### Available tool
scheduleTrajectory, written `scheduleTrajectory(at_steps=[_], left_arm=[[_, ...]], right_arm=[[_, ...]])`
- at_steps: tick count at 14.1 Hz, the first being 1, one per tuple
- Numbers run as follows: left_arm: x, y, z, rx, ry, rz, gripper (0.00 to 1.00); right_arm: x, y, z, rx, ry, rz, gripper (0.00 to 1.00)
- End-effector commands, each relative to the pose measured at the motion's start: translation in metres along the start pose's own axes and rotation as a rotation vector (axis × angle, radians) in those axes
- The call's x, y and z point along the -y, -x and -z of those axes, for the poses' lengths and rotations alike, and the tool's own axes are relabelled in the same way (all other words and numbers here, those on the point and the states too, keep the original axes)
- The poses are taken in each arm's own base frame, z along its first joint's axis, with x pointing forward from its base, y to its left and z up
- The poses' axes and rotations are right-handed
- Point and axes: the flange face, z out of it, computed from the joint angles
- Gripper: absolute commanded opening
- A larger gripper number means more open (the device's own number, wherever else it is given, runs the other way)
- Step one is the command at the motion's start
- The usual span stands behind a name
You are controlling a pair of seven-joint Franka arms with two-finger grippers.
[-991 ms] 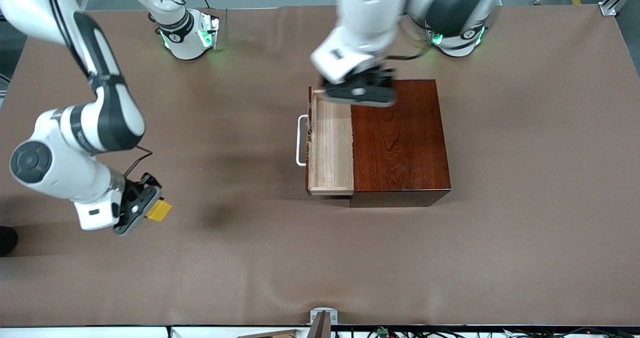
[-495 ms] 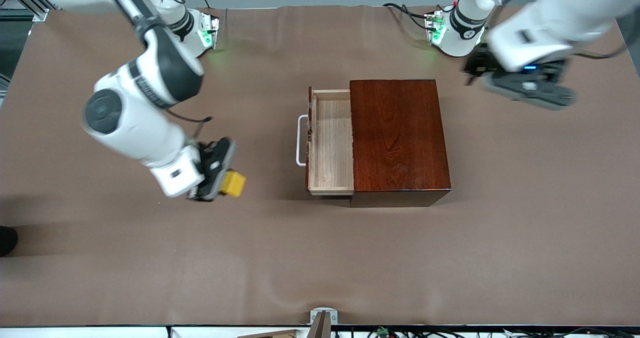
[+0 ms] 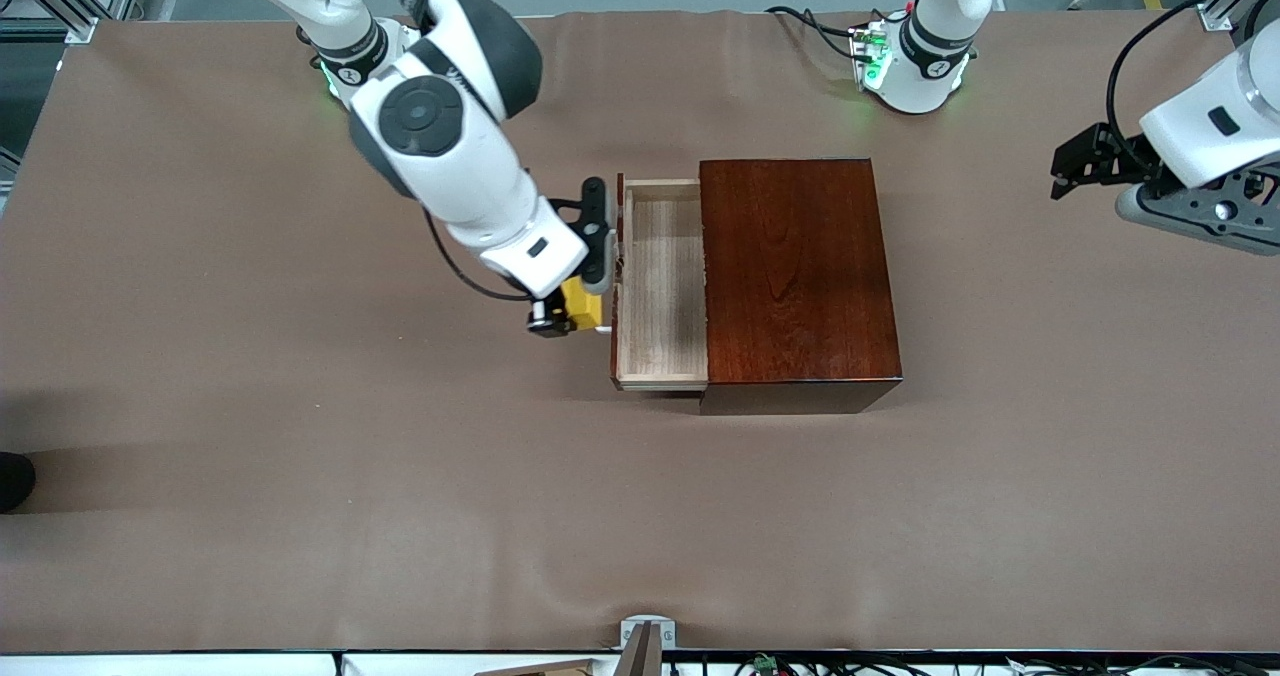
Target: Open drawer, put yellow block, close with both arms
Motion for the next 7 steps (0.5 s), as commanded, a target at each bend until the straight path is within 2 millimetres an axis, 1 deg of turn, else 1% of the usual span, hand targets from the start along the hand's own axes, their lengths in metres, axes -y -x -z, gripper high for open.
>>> scheduleTrajectory(at_steps=[1, 2, 3, 5, 7], left_arm=[[0.020, 0.004, -0.003, -0.035, -0.018, 0.049, 1.00], [0.023, 0.002, -0.007, -0.035, 0.001, 0.086, 1.00], [0.027, 0.000, -0.012, -0.041, 0.013, 0.176, 1.00], [0.024, -0.002, -0.013, -0.072, 0.010, 0.258, 1.00], [0.024, -0.004, -0.011, -0.090, 0.008, 0.271, 1.00]], right_arm=[[0.002, -0.032, -0.019, 0.064, 0.042, 0.059, 0.00], [0.009, -0.043, -0.028, 0.080, 0.044, 0.065, 0.00], [0.013, -0.049, -0.036, 0.086, 0.037, 0.050, 0.00], [0.006, -0.050, -0.054, 0.082, 0.018, 0.030, 0.00], [0.008, -0.057, -0.071, 0.102, -0.008, 0.041, 0.00]])
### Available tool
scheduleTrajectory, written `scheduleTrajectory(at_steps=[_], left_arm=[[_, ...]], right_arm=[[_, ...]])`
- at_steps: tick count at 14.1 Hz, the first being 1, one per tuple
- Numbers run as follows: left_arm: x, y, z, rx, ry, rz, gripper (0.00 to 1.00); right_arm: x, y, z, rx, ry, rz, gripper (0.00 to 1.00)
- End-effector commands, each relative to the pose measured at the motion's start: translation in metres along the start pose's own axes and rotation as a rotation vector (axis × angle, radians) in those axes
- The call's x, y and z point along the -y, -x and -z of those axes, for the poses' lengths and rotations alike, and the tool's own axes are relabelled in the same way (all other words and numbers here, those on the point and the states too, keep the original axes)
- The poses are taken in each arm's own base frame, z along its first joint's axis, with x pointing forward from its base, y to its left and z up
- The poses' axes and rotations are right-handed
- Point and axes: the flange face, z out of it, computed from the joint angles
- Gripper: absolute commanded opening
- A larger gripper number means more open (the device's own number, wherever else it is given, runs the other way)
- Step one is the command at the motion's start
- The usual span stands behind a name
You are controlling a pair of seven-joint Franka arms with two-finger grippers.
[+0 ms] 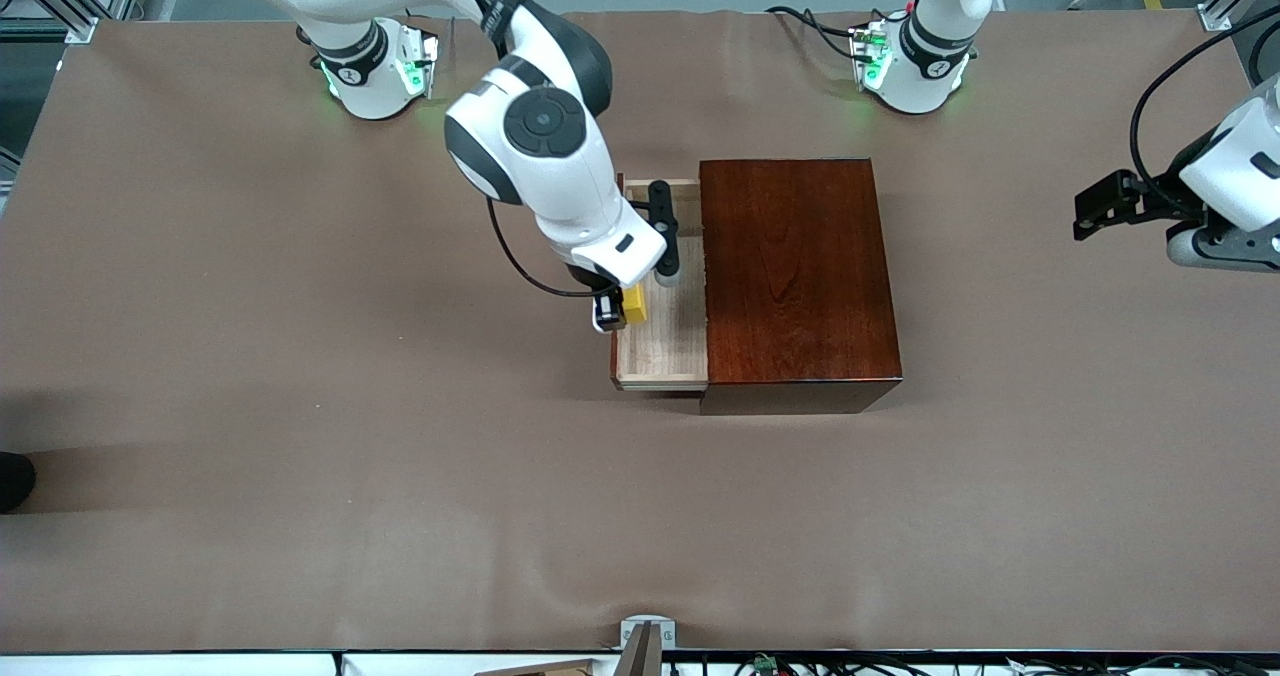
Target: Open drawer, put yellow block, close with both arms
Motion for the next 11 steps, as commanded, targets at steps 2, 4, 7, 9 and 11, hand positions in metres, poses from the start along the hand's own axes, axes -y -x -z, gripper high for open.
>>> scheduleTrajectory(at_steps=[2, 4, 7, 9, 11], left_arm=[[-0.005, 0.007, 0.000, -0.045, 0.009, 0.045, 1.00], [-0.013, 0.025, -0.004, -0.106, 0.002, 0.042, 1.00], [-0.015, 0.025, -0.002, -0.117, 0.000, 0.034, 1.00], [-0.016, 0.023, 0.000, -0.112, 0.001, 0.031, 1.00], [-0.015, 0.021, 0.002, -0.114, 0.002, 0.034, 1.00]], right_arm=[[0.000, -0.021, -0.020, 0.035, -0.012, 0.013, 0.00], [0.013, -0.039, -0.031, 0.078, 0.007, 0.000, 0.00], [0.016, -0.045, -0.039, 0.101, 0.015, 0.001, 0.00], [0.024, -0.052, -0.045, 0.108, 0.006, 0.011, 0.00], [0.026, -0.055, -0.049, 0.111, 0.002, 0.010, 0.00]])
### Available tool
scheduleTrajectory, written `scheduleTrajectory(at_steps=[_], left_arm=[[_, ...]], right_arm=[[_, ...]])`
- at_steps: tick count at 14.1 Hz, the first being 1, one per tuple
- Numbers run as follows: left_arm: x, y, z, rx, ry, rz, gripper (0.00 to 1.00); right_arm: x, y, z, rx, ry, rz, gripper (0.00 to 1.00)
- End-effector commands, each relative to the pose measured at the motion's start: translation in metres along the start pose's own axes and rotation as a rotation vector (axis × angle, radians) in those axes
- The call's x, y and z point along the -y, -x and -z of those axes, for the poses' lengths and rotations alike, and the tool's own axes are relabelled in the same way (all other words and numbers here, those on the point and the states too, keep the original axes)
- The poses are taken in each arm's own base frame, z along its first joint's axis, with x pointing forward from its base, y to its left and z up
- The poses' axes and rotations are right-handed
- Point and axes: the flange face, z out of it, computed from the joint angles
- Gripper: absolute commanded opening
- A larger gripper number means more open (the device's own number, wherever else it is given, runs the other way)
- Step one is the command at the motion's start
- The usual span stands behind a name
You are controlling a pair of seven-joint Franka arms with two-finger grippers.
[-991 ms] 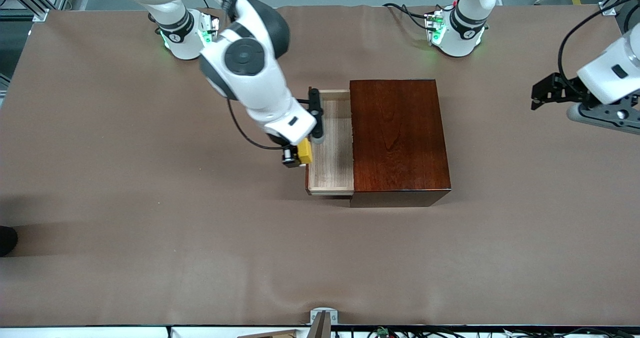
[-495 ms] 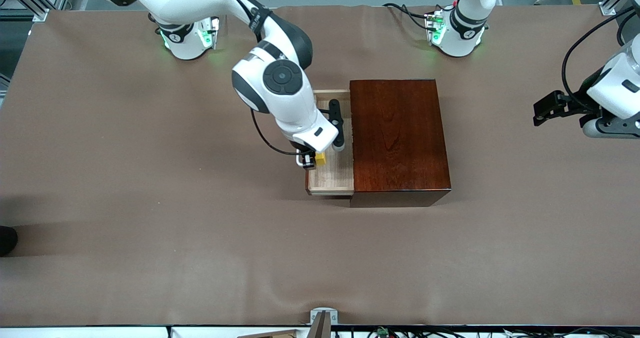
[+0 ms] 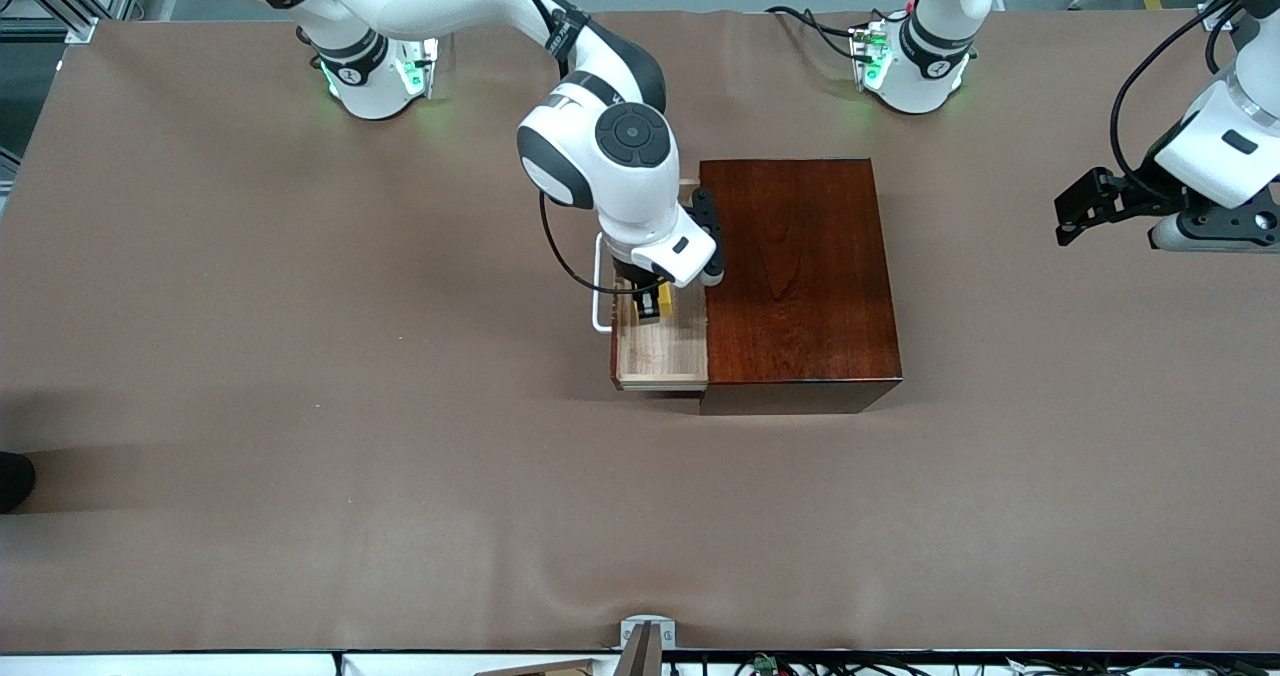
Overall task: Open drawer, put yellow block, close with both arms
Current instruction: 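Lower the cube into the drawer and open the right gripper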
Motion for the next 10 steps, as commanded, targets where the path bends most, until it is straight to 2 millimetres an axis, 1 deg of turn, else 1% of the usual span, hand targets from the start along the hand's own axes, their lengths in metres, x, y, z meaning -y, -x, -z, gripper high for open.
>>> scheduleTrajectory(at_steps=[1, 2, 4, 6, 8, 10], left_arm=[[0.001, 0.001, 0.005, -0.004, 0.010, 0.011, 1.00], [0.001, 0.001, 0.009, 0.009, 0.010, 0.010, 1.00], [0.000, -0.002, 0.016, 0.031, 0.012, 0.006, 1.00], [0.003, -0.002, 0.017, 0.042, 0.012, 0.001, 1.00], [0.004, -0.002, 0.014, 0.050, 0.014, -0.002, 1.00], [0.002, -0.003, 0.011, 0.054, 0.013, -0.005, 1.00]], right_arm=[[-0.002, -0.007, -0.008, 0.019, 0.004, -0.026, 0.00], [-0.004, -0.007, -0.011, 0.019, 0.002, -0.061, 0.00], [-0.002, -0.011, -0.022, 0.023, -0.003, -0.067, 0.00], [0.001, -0.016, -0.028, 0.030, -0.007, -0.061, 0.00], [-0.002, -0.013, -0.038, 0.041, -0.009, -0.067, 0.00], [0.004, -0.019, -0.042, 0.058, 0.006, -0.054, 0.00]])
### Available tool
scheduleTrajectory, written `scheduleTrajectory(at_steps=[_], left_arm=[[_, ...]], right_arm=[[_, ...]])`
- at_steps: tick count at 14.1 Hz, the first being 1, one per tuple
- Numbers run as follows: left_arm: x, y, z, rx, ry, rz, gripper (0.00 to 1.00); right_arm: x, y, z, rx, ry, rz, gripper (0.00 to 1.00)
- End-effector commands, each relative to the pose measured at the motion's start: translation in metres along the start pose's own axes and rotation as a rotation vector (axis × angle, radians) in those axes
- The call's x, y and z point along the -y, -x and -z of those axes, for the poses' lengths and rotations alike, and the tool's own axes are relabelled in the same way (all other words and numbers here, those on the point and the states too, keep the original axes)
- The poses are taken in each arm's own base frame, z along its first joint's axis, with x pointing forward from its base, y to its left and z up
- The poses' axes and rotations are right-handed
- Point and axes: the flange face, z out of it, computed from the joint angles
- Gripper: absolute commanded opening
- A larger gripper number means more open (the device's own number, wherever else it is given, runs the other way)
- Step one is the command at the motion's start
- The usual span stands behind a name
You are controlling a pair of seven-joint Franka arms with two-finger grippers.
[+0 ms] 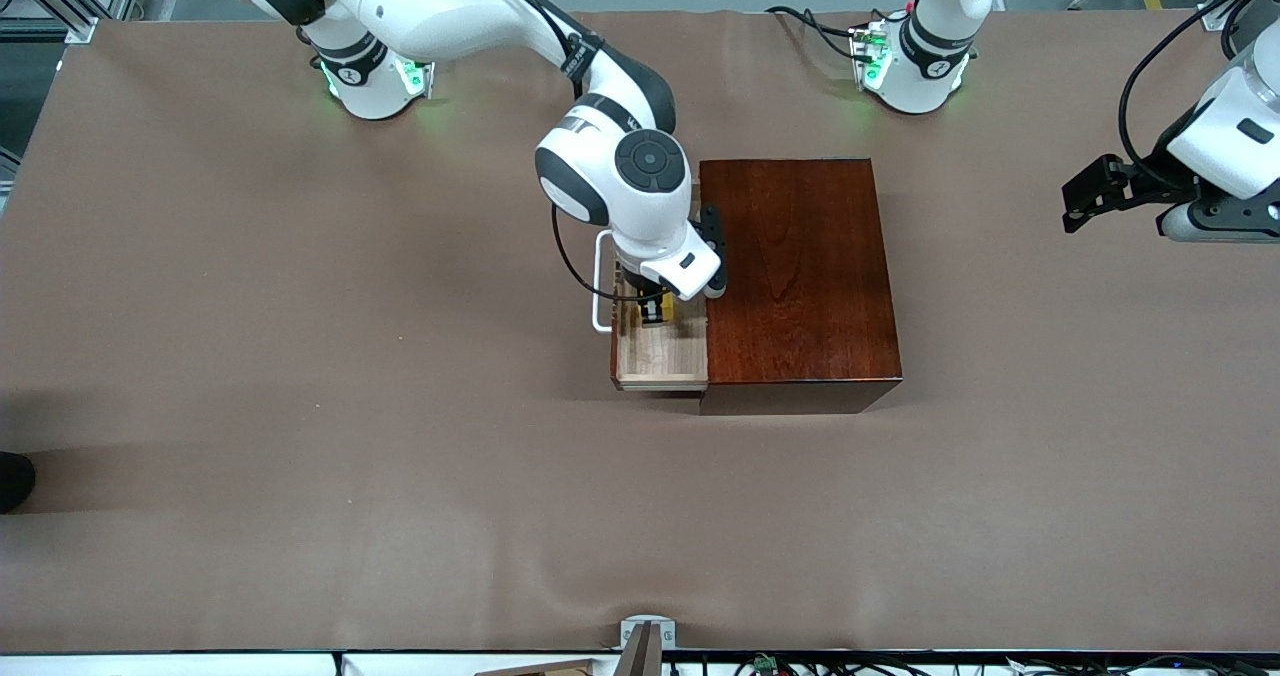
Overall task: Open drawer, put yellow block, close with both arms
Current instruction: 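Lower the cube into the drawer and open the right gripper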
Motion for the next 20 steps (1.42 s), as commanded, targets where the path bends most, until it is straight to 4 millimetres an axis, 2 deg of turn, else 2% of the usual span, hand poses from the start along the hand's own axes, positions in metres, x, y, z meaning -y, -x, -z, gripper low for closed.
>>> scheduleTrajectory(at_steps=[1, 4, 5, 6, 9, 12, 13, 14, 17, 18, 20], left_arm=[[0.000, -0.004, 0.001, 0.012, 0.014, -0.006, 1.00], [0.003, -0.005, 0.000, 0.013, 0.014, -0.002, 1.00], [0.002, -0.006, -0.002, 0.018, 0.013, -0.002, 1.00], [0.002, -0.006, -0.004, 0.023, 0.014, 0.003, 1.00], [0.000, -0.006, -0.004, 0.024, 0.014, 0.000, 1.00], [0.001, -0.006, -0.005, 0.026, 0.014, 0.003, 1.00], [0.002, -0.006, -0.005, 0.026, 0.014, 0.004, 1.00], [0.002, -0.006, -0.005, 0.026, 0.014, 0.004, 1.00], [0.000, -0.006, -0.004, 0.024, 0.014, 0.001, 1.00], [0.000, -0.006, -0.004, 0.024, 0.014, 0.001, 1.00], [0.001, -0.006, -0.005, 0.026, 0.014, 0.003, 1.00]], right_arm=[[0.004, -0.013, 0.000, 0.033, 0.044, 0.003, 0.00], [0.005, -0.013, -0.004, 0.040, 0.040, 0.004, 0.00], [0.005, -0.013, -0.004, 0.041, 0.041, 0.004, 0.28], [0.005, -0.014, -0.002, 0.038, 0.042, 0.003, 0.99], [0.001, -0.007, 0.016, 0.039, 0.049, -0.005, 1.00], [0.002, 0.001, 0.019, 0.071, 0.019, -0.011, 1.00], [0.001, 0.003, 0.032, 0.063, 0.026, -0.016, 1.00], [0.000, 0.006, 0.056, 0.046, 0.051, -0.020, 1.00], [0.000, 0.017, 0.105, 0.011, 0.093, -0.044, 1.00], [-0.002, 0.025, 0.112, 0.022, 0.088, -0.055, 1.00], [-0.020, 0.054, 0.129, 0.025, 0.091, -0.102, 1.00]])
